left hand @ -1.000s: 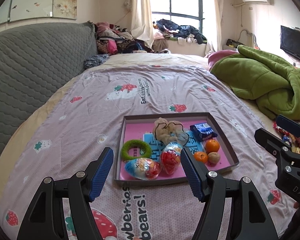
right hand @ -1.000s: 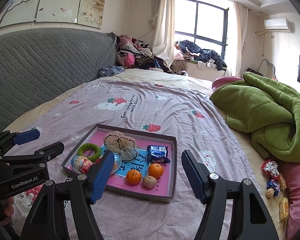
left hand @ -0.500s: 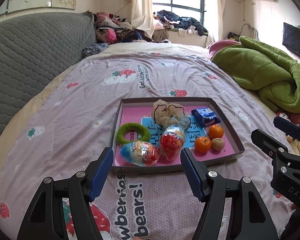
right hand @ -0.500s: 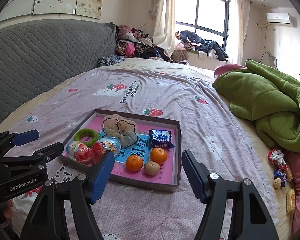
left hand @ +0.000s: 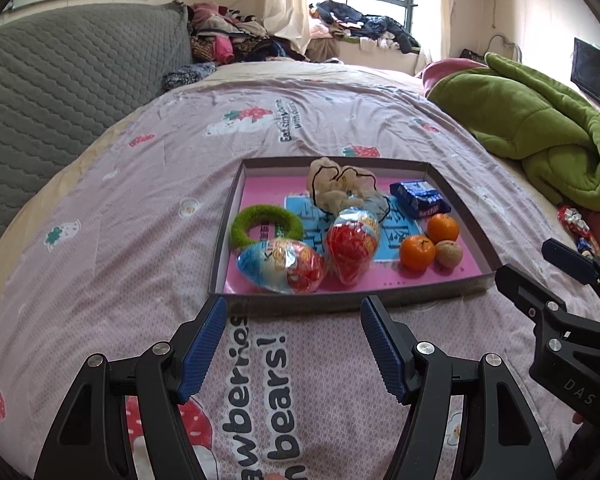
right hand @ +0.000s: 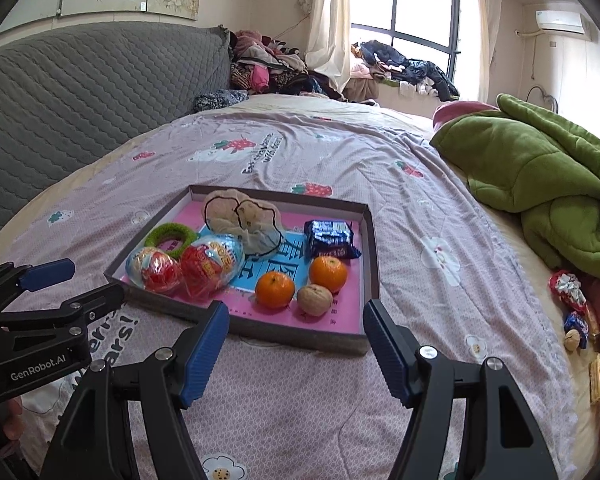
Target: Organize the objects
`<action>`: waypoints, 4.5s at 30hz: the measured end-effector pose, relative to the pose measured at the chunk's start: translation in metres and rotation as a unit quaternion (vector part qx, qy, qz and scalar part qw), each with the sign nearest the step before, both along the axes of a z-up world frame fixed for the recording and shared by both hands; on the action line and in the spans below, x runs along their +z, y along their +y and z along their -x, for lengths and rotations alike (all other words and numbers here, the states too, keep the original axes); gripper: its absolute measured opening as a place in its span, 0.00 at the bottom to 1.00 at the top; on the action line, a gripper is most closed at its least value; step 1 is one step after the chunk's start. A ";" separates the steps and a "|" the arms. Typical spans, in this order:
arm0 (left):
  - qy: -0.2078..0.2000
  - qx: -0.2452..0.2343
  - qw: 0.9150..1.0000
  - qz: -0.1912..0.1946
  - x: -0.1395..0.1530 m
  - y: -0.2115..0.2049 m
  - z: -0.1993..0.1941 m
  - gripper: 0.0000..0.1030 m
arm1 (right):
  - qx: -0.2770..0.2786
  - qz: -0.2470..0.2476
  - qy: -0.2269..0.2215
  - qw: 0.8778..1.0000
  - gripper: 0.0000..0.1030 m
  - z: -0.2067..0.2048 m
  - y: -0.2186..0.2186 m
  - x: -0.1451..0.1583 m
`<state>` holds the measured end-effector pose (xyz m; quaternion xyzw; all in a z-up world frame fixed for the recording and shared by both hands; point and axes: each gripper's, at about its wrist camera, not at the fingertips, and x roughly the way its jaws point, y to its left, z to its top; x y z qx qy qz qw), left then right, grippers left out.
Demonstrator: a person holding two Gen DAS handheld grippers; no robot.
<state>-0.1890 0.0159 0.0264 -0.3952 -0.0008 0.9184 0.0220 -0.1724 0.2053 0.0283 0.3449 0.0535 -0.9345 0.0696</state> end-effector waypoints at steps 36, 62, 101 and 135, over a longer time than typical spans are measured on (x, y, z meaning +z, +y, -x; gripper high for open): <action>-0.030 -0.011 0.999 -0.005 -0.049 0.000 -0.045 0.69 | -0.012 0.014 -0.022 1.000 0.67 -0.036 0.009 -0.039; 0.036 -0.009 0.999 -0.017 -0.046 -0.008 -0.093 0.69 | -0.029 0.039 0.050 0.998 0.67 -0.094 0.015 -0.045; 0.037 0.003 0.999 -0.019 -0.063 -0.019 -0.111 0.69 | -0.041 0.029 0.065 0.997 0.67 -0.117 0.019 -0.060; 0.043 0.011 0.999 -0.011 -0.064 -0.024 -0.110 0.69 | -0.041 0.025 0.059 0.997 0.67 -0.114 0.020 -0.064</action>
